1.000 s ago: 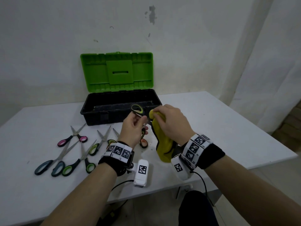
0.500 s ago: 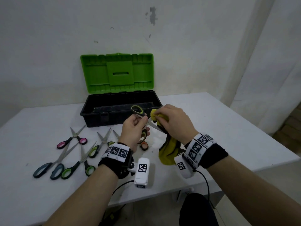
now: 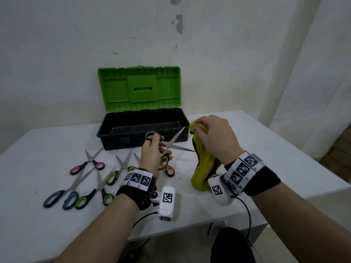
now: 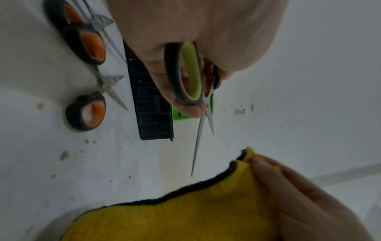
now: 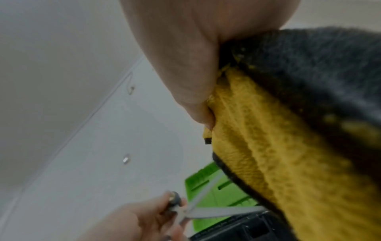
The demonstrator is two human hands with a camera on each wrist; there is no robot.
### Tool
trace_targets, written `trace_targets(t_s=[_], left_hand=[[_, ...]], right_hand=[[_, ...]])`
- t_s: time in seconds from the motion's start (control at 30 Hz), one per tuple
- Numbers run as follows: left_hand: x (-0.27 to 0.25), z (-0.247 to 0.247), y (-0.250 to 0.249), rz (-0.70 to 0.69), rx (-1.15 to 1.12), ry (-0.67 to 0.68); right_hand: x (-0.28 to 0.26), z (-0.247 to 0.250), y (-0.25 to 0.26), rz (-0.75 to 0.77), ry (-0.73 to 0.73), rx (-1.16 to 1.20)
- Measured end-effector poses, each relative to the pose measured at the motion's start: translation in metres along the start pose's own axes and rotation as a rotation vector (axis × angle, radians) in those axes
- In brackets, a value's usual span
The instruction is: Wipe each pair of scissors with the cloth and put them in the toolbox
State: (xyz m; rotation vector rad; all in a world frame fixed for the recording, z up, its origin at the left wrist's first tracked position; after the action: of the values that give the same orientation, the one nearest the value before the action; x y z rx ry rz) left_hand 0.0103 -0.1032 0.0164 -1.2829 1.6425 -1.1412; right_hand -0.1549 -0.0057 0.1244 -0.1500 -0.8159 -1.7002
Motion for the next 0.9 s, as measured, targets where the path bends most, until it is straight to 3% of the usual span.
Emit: trace_targets(t_s=[0.23,0.4,0.6,0.73,0.9], left_hand=[[-0.010,-0.015,-0.002,-0.033,0.067,0.017],[-0.006,-0.008,-0.006,-0.050,0.057,0.001],[-0.003,-0.011,0.001,0.029,-0.027,-0.001],[-0.003,-0.008,0.000,-0.008,0.036,-0.018],[-0.008,-0.013,0.005,0.001,0.055,0.012]], right_hand=[[-0.029,-0.050,0.048,0.176,0.264,-0.121],[-0.028,-0.057,0.043,0.197,0.264,-0.229],[-0.026,-0.057,0.056,0.283,0.259,-0.184],[-0.023,-0.059,0.048,0.253,0.284,-0.230],[-0.026,-0.063,0.061,0.324,0.275,-0.195]])
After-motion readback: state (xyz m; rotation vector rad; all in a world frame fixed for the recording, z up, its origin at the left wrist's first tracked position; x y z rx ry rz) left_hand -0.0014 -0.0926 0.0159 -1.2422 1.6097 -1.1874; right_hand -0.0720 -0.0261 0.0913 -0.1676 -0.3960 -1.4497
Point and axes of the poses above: each hand's wrist, its own x-axis towards the middle knuckle, its own z-axis out of the back of the hand, y = z × x, the point moved 8 cm from there along x, towards the middle knuckle
